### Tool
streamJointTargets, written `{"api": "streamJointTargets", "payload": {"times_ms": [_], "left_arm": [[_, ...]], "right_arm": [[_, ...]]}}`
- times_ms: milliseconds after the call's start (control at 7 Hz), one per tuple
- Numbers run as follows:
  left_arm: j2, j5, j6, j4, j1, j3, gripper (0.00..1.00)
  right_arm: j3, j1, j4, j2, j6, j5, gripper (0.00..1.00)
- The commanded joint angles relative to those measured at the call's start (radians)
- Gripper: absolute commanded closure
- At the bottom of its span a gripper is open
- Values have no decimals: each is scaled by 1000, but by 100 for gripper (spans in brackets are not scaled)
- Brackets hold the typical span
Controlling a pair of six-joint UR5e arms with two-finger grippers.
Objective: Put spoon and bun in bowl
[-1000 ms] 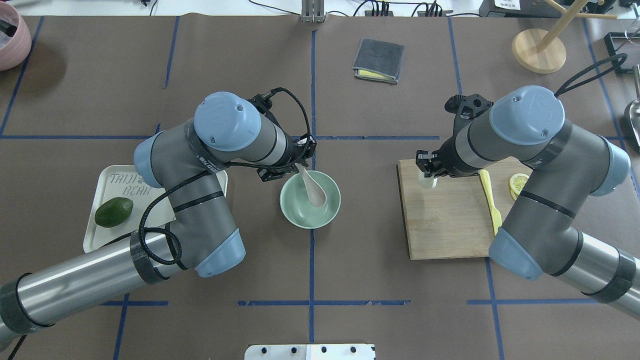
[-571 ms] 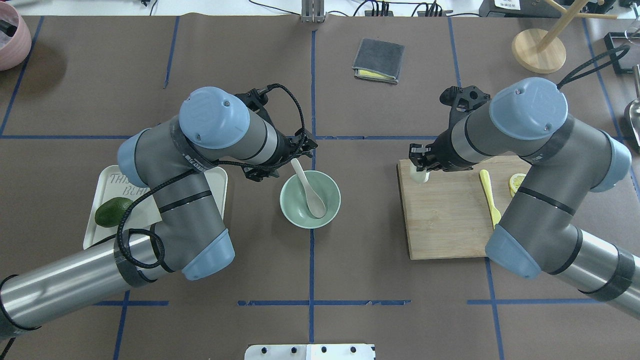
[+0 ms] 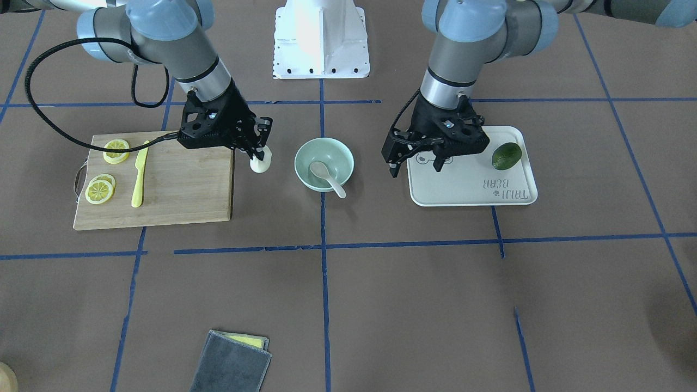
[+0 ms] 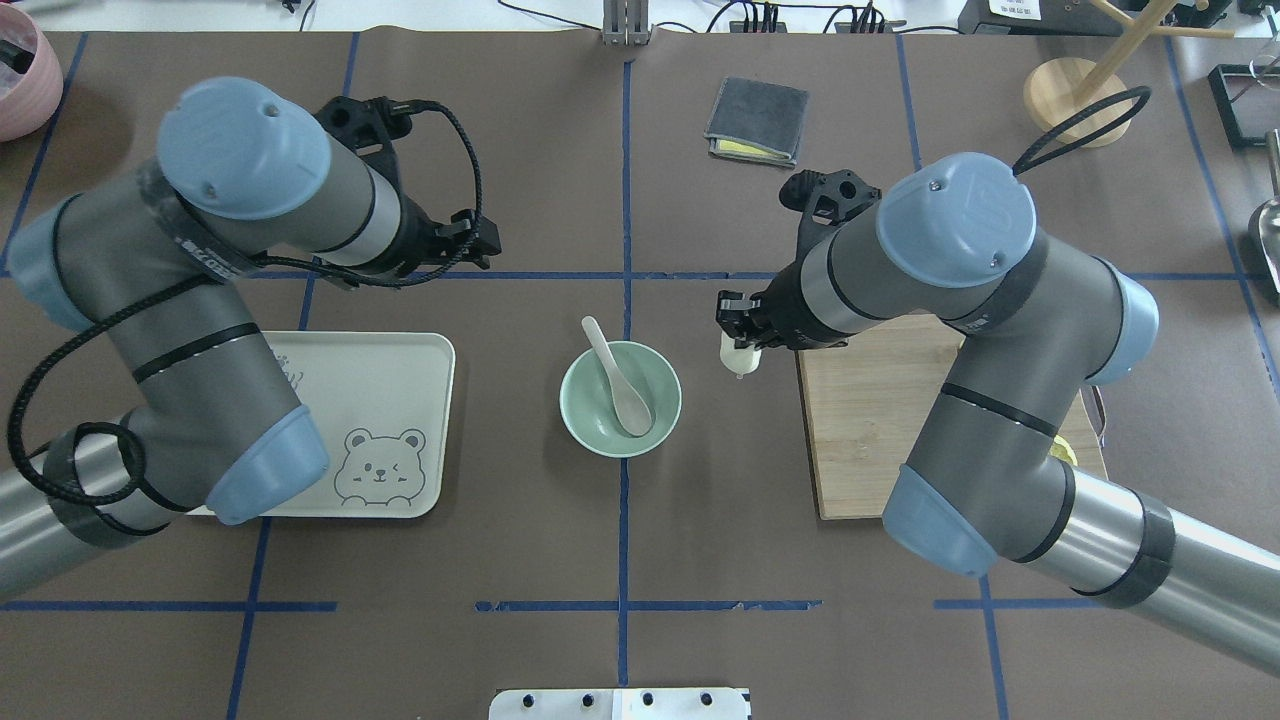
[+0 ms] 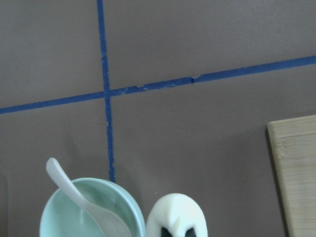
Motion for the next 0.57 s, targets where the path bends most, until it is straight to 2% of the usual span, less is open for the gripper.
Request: {"api": "streamJointTargets", "payload": {"times_ms": [0, 143, 286, 429], "left_arm": [[68, 1, 176, 50, -99, -31, 0], [116, 0, 265, 52, -149, -44, 0], [145, 0, 332, 51, -165, -51, 0], [173, -2, 358, 48, -171, -50, 0]], "right_arm": [[-68, -89, 6, 91, 26, -80, 100], [-130, -111, 6, 155, 44, -109, 100], [-150, -124, 8, 168, 46, -135, 100], [-152, -125, 9, 168, 46, -135, 45]]}}
